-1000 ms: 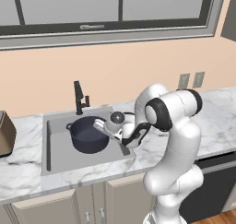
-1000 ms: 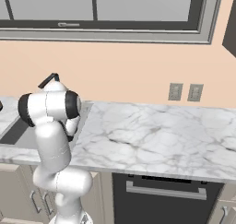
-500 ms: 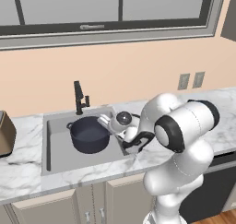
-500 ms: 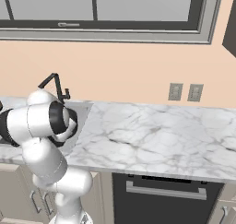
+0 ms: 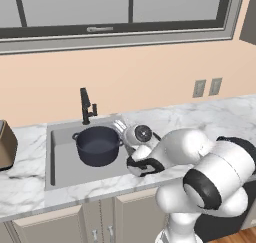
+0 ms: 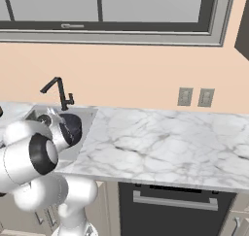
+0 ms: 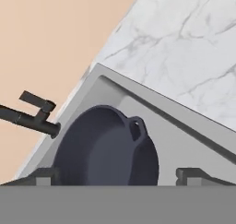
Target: Move the pot and pan from the stove into the sink.
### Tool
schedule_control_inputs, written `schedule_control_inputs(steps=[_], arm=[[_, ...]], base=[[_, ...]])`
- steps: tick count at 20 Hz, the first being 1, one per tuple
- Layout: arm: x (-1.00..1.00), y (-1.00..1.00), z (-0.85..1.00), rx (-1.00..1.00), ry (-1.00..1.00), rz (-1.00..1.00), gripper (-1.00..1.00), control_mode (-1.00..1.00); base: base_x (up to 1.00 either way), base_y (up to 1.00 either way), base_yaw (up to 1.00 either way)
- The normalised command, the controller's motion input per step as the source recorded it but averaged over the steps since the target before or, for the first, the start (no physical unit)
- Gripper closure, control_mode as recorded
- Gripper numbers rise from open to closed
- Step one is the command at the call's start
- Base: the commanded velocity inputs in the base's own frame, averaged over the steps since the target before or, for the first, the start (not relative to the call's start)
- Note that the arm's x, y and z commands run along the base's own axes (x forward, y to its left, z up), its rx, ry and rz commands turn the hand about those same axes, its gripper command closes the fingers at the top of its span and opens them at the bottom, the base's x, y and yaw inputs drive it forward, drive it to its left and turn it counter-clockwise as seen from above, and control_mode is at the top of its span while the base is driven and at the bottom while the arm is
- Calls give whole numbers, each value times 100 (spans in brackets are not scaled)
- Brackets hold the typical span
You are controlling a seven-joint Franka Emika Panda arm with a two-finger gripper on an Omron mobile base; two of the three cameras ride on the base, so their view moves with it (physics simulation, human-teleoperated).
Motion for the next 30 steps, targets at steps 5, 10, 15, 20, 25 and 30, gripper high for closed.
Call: schedule_control_inputs(steps=[5, 10, 15, 20, 25, 30], arm=[[-12, 3, 100, 0, 0, -5, -100, -100], [-24, 0, 100, 0, 0, -5, -100, -100], [-70, -26, 97, 0, 3, -4, -100, -100], [-90, -31, 96, 0, 3, -1, -100, -100], [-100, -24, 88, 0, 0, 0, -100, -100], [-100, -7, 94, -3, 0, 5, -100, -100]], base=[[0, 0, 0], [0, 0, 0], [0, 0, 0], [0, 0, 0], [0, 0, 0], [0, 0, 0]])
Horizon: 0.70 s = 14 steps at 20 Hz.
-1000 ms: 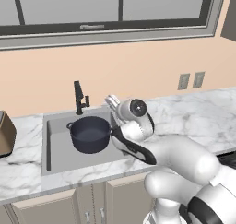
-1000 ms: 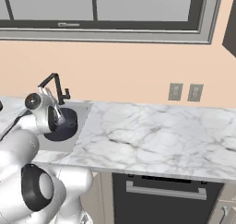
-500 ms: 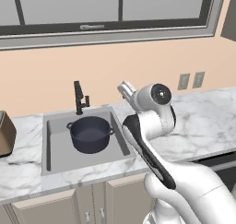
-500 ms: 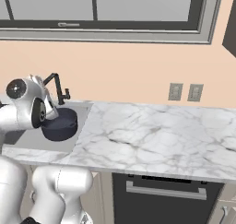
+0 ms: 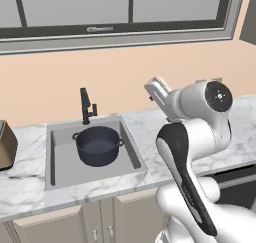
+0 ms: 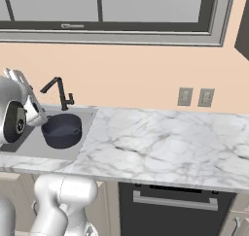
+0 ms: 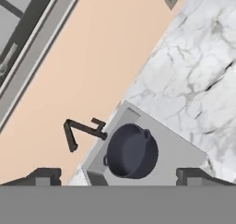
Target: Move the pot and pan from the stove into the sink.
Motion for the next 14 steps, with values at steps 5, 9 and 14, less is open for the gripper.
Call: schedule_control_inputs(steps=[5, 9, 14], arm=[[-100, -12, 77, -5, 0, 7, -100, -100], [-100, -14, 58, -11, 0, 10, -100, -100], [-99, -21, 30, -11, 0, 11, -100, -100]], base=[[0, 0, 0], [0, 0, 0], [0, 0, 0]])
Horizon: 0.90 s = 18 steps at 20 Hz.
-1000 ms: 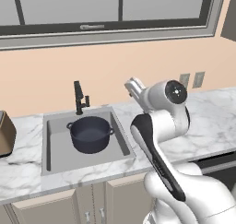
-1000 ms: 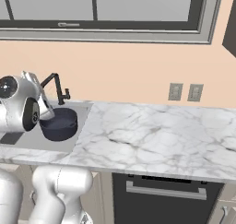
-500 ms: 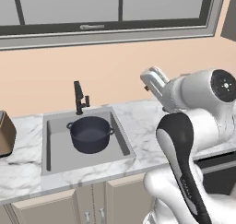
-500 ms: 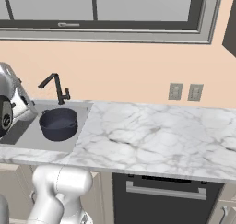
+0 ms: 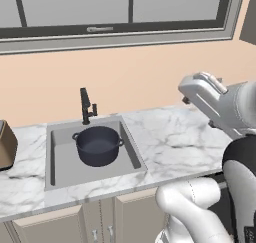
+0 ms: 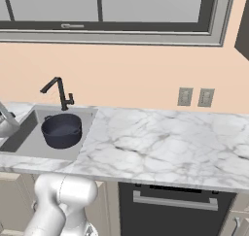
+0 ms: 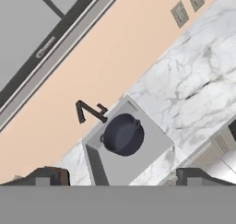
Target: Move the pot and pan from the stove into the sink.
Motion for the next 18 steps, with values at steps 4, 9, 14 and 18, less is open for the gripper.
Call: schedule_control_inputs(steps=[4, 9, 14, 18], arm=[[-96, -26, 13, -12, 0, 11, -100, -100], [-66, -17, 2, -16, 8, 18, -100, -100], [-11, 6, -7, -18, 26, 18, -100, -100], [0, 0, 0, -1, 1, 0, -100, -100]], base=[[0, 0, 0], [0, 0, 0], [0, 0, 0], [0, 0, 0]])
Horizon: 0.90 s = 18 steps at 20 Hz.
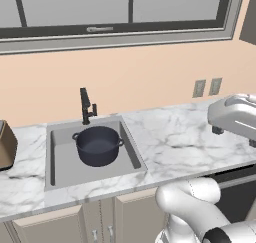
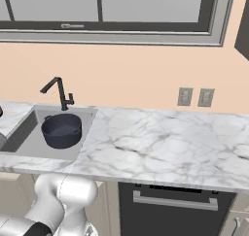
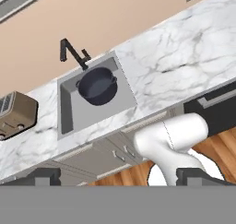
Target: Move the pot and pan from the stove into the sink.
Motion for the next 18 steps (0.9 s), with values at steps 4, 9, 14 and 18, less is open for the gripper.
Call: schedule_control_inputs(steps=[4, 9, 14, 18], arm=[[-5, 0, -6, -2, 2, 0, -100, 100], [0, 0, 0, 0, 0, 0, -100, 100], [0, 0, 0, 0, 0, 0, -100, 100], [0, 0, 0, 0, 0, 0, -100, 100]], base=[[-6, 0, 0], [-42, -3, 9], [-36, -9, 38], [-17, -2, 47]])
